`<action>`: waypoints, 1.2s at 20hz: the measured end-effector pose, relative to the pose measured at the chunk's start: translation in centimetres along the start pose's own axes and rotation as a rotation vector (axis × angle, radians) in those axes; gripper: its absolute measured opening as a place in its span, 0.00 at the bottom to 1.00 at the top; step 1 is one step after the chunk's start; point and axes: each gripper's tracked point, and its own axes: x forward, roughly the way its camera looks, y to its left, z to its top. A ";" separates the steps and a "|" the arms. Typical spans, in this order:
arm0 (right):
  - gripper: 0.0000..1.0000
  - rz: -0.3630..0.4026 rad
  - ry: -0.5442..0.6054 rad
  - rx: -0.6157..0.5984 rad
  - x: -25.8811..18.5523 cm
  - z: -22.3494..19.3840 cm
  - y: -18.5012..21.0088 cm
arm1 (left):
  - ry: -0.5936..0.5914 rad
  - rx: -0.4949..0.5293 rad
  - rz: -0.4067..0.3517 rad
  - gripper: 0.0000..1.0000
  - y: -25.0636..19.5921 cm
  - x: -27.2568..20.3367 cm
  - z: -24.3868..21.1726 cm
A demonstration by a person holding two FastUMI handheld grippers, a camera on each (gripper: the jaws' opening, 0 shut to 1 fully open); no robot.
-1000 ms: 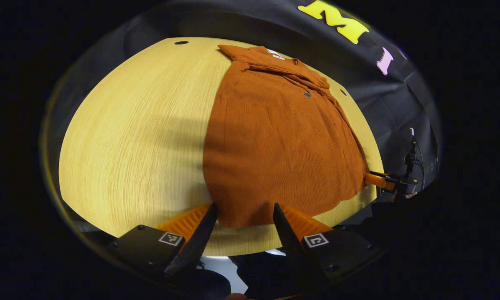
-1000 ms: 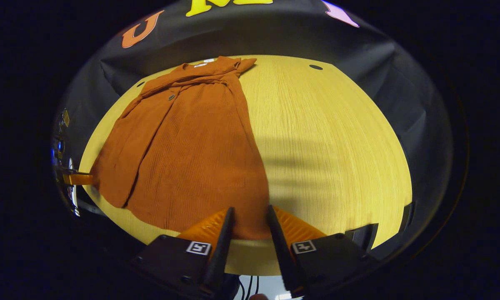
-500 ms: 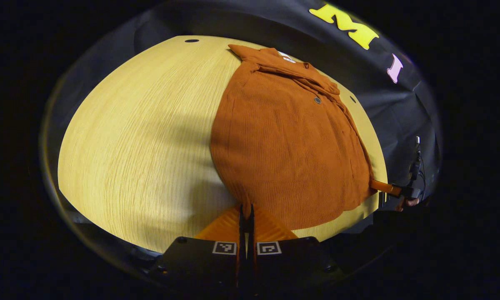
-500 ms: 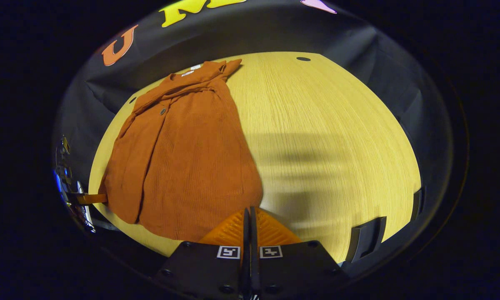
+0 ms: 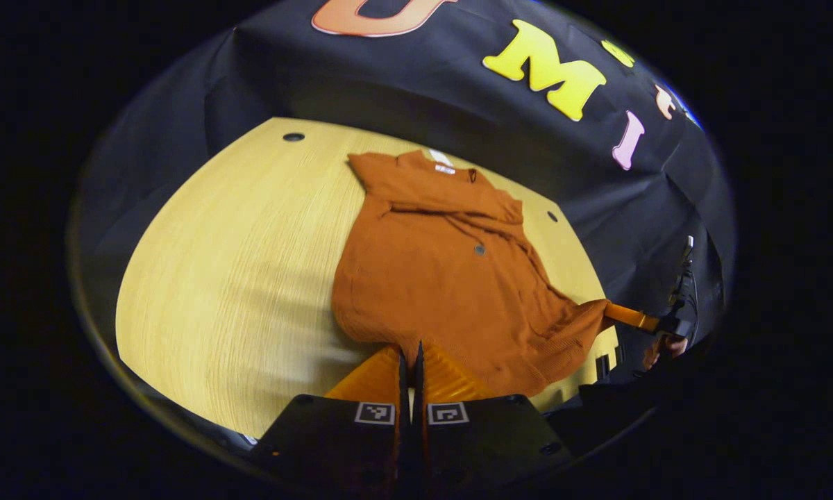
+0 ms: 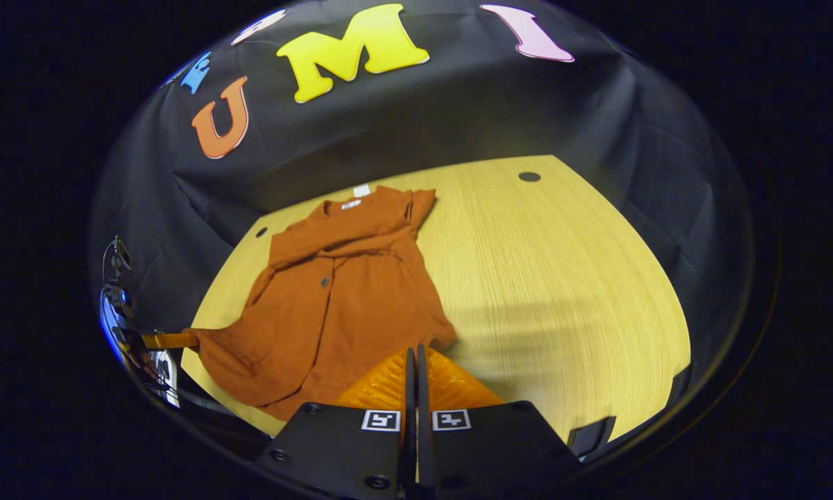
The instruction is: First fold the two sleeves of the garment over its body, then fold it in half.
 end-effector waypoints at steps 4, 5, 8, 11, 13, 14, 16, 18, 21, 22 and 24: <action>0.02 0.049 -0.118 -0.039 0.7 8.6 1.6 | -0.113 0.063 -0.002 0.03 -0.7 1.5 7.8; 0.02 0.057 -0.136 -0.051 1.0 10.2 1.9 | -0.141 0.062 -0.005 0.03 -0.8 1.7 9.7; 0.02 0.080 -0.192 -0.078 3.7 16.0 3.5 | -0.233 0.013 -0.055 0.03 -1.9 2.9 16.8; 0.02 0.073 -0.234 -0.085 7.4 21.4 4.2 | -0.271 0.000 -0.033 0.03 -0.7 5.2 22.0; 0.02 0.073 -0.254 -0.098 9.9 24.8 5.0 | -0.300 0.002 -0.001 0.03 0.3 7.4 25.3; 0.02 0.064 -0.263 -0.118 11.0 26.2 5.3 | -0.312 -0.004 0.001 0.03 0.6 8.5 26.9; 0.02 0.064 -0.270 -0.133 13.6 28.3 5.9 | -0.324 -0.022 -0.016 0.03 0.5 10.8 29.3; 0.02 0.058 -0.292 -0.145 16.6 29.7 5.9 | -0.311 -0.040 -0.028 0.03 1.1 13.7 30.9; 0.02 0.035 -0.266 -0.134 22.0 30.2 4.7 | -0.285 -0.050 -0.020 0.03 2.9 18.5 32.0; 0.02 0.021 -0.256 -0.127 24.2 30.2 3.9 | -0.285 -0.042 -0.013 0.03 3.5 20.3 32.4; 0.02 -0.005 -0.228 -0.116 27.8 29.8 2.8 | -0.271 -0.043 -0.014 0.03 4.0 23.6 32.8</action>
